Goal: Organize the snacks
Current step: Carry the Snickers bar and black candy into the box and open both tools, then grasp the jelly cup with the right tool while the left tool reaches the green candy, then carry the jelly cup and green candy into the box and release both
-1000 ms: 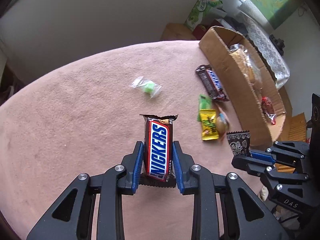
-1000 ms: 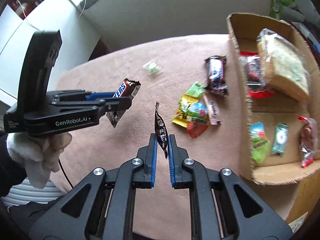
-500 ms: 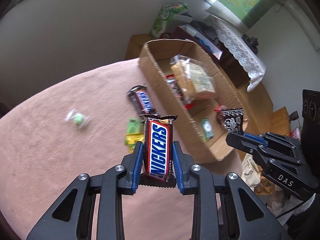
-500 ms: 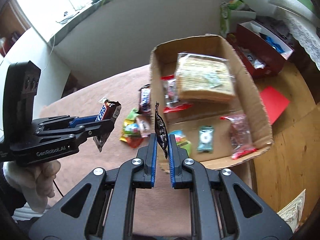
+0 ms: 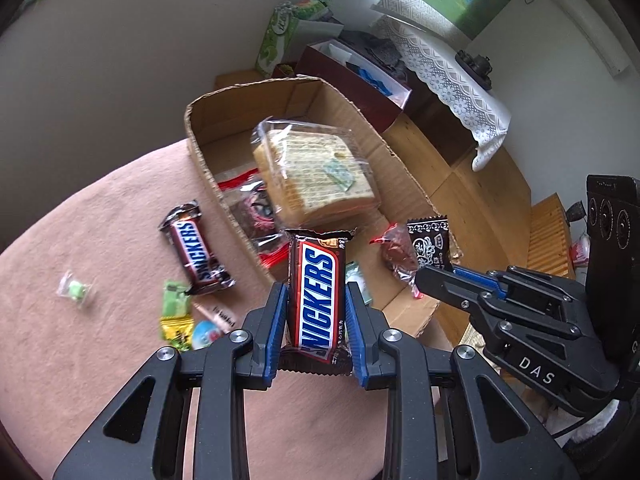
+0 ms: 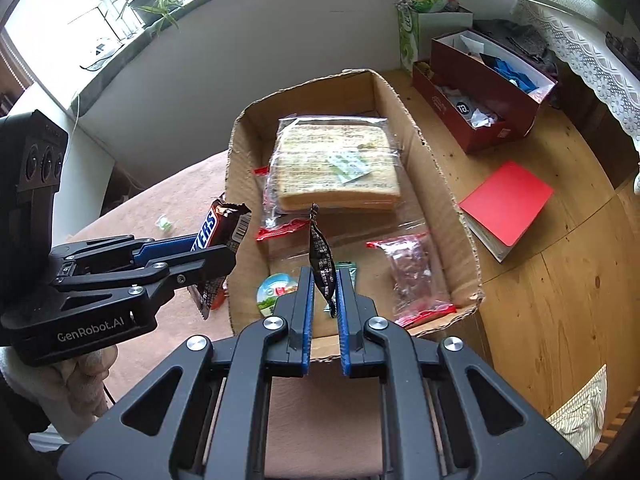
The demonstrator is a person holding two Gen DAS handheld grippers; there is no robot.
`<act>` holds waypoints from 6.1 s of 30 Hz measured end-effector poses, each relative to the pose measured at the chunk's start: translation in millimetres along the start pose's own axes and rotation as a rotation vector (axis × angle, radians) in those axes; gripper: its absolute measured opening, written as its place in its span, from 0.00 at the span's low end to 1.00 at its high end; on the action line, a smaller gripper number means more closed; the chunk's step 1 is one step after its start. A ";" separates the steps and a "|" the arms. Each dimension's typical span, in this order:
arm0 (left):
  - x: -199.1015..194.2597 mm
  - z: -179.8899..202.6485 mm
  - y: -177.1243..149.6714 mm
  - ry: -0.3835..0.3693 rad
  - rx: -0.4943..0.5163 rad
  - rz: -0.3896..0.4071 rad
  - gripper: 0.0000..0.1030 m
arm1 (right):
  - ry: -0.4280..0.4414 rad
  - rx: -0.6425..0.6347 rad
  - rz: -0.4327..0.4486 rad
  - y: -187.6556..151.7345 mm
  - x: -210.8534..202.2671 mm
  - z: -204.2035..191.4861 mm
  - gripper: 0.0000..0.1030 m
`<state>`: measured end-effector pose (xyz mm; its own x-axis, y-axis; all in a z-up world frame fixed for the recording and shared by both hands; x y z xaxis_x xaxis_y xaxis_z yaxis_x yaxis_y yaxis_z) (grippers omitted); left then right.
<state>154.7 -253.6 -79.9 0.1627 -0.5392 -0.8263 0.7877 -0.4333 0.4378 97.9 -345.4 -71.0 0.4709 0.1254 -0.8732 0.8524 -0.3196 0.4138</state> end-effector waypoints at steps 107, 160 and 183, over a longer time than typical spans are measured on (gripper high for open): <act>-27.2 -186.1 -61.3 0.209 -0.255 0.014 0.18 | 0.037 0.218 -0.141 -45.5 125.2 -131.4 0.25; 5.0 7.4 0.7 0.014 -0.001 0.004 0.19 | -0.061 0.233 0.096 0.9 3.9 19.8 0.25; 5.7 19.7 5.1 0.034 0.038 -0.011 0.29 | -0.124 0.232 0.115 2.1 -1.8 25.0 0.58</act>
<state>147.9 -273.1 -75.4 0.1748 -0.5096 -0.8424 0.7664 -0.4667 0.4414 93.2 -369.8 -75.1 0.5178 -0.0353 -0.8548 0.7136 -0.5332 0.4544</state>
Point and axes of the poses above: each gripper's, at about its wrist camera, not at the fingertips, and x roughly the way its jaws point, z to its right, y to its top, the point moved 3 cm from there along x, roughly the way its jaws point, and after that the axes turned 7 degrees about x, right-handed, at the moved point
